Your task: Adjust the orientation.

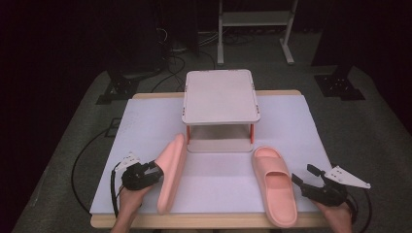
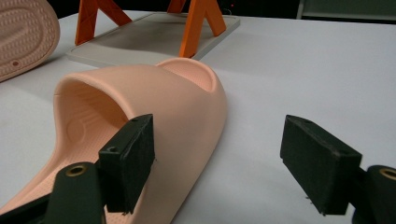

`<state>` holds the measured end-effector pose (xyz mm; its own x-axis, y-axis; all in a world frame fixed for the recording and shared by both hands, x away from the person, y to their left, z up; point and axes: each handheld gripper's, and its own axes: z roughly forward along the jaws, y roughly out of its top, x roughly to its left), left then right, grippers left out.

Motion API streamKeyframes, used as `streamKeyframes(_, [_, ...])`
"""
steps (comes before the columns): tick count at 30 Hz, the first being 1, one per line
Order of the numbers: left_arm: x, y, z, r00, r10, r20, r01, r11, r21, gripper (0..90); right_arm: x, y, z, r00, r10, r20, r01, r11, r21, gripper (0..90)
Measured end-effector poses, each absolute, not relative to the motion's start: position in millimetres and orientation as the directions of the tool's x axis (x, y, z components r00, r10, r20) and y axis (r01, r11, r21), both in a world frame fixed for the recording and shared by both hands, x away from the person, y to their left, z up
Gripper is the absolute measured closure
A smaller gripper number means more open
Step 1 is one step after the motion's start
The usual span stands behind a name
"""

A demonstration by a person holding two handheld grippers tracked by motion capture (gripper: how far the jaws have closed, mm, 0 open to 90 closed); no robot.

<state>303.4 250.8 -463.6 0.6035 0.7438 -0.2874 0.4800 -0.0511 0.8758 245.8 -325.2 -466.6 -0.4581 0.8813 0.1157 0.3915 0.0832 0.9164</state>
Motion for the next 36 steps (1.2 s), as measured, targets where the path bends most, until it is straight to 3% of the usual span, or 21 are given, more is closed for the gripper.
streamKeyframes(23, [306, 238, -458, 0.606, 0.743, -0.283, 0.465, -0.042, 0.884, 49.3, 243, -324, -465, -0.471, 0.875, 0.112, 0.382, 0.088, 0.92, 25.5])
streamKeyframes(36, [309, 219, -458, 0.647, 0.704, -0.291, 0.466, -0.063, 0.883, 45.0, 237, -320, -461, -0.532, 0.839, 0.115, 0.362, 0.102, 0.926, 25.2])
